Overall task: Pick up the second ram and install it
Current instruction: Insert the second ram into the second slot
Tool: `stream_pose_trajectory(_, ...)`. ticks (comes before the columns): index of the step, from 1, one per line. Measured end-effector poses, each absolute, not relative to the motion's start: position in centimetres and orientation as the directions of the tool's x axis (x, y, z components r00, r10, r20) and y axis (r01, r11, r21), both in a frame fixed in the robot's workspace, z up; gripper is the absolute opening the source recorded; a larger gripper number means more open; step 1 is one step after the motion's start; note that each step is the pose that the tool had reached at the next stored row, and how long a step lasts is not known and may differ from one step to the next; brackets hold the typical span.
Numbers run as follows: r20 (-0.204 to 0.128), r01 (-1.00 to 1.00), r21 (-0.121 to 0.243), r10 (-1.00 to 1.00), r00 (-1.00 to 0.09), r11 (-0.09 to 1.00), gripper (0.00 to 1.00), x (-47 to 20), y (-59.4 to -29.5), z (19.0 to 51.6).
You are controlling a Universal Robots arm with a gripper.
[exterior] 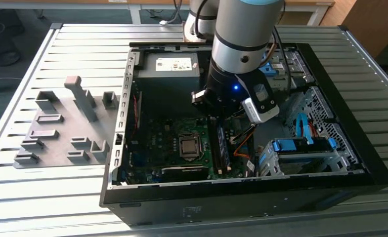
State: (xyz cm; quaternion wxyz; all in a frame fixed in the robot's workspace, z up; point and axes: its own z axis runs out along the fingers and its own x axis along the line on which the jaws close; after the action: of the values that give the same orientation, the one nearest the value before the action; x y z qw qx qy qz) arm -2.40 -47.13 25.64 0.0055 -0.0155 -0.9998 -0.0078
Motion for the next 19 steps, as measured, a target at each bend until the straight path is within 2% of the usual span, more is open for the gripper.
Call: stream_pose_trajectory(19, 0.011, 0.031, 0.016, 0.031, -0.999, 0.999, 0.14, -2.4, -47.4, 22.9)
